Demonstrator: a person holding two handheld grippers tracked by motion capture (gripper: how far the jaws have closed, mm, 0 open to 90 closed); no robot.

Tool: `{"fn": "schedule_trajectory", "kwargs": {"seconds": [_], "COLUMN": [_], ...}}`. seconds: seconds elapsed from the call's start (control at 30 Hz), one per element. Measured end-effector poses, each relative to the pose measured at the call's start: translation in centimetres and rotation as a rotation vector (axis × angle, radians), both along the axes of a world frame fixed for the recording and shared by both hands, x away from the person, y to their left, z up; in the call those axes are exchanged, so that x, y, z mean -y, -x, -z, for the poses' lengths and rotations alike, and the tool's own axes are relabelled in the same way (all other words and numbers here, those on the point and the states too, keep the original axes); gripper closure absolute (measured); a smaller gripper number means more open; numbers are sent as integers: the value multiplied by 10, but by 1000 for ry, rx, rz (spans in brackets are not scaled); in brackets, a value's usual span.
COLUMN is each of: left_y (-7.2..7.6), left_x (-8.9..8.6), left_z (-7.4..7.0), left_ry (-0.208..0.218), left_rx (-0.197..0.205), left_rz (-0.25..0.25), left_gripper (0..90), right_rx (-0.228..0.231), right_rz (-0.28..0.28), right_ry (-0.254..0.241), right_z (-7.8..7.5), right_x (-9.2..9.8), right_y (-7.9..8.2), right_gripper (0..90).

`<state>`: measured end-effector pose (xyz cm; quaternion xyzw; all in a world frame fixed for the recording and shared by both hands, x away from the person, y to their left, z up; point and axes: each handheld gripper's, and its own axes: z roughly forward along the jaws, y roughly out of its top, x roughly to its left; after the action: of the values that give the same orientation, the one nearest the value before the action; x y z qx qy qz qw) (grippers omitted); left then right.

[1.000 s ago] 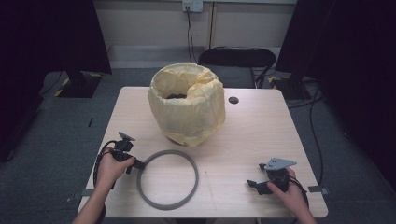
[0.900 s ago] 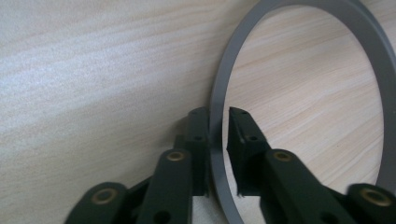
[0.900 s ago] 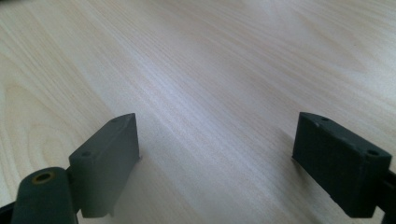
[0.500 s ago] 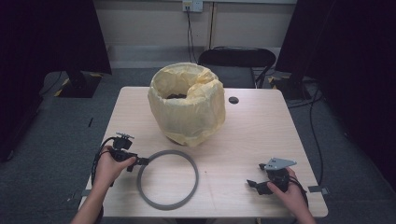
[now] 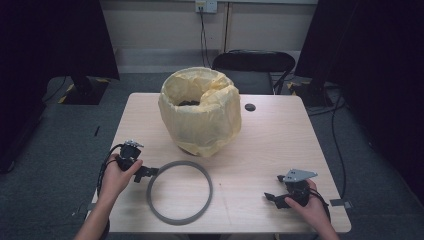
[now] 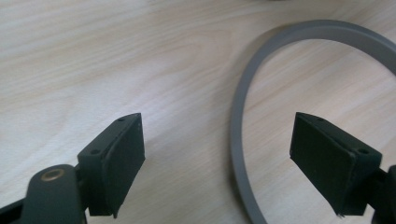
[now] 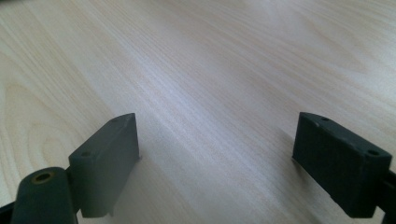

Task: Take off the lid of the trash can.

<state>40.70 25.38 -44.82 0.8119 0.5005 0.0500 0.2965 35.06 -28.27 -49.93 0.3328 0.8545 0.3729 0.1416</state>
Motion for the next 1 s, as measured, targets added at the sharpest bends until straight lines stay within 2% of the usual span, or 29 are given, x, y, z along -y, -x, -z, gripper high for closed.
{"fn": "schedule_trajectory", "kwargs": {"seconds": [0.17,0.3,0.37,0.43,0.8,1.0], "left_y": [0,-2,-4,-6,-11,-14], "left_x": [-1,0,2,4,4,0], "left_z": [-4,-6,-8,-9,-15,-18], "left_ry": [7,4,11,14,52,49], "left_rx": [10,20,30,35,73,83], "left_rz": [11,22,48,41,-6,25], "left_gripper": [175,175,197,206,178,169], "right_rx": [-1,-5,-3,6,-7,-14], "right_rz": [3,1,-2,-5,-5,-9], "right_ry": [6,26,41,61,22,-5], "right_z": [-1,-2,-4,-7,-16,-23], "right_x": [-1,-3,-5,-5,-10,-17], "right_y": [-2,-4,-5,-7,-22,-34], "right_gripper": [144,144,149,152,154,155]}}
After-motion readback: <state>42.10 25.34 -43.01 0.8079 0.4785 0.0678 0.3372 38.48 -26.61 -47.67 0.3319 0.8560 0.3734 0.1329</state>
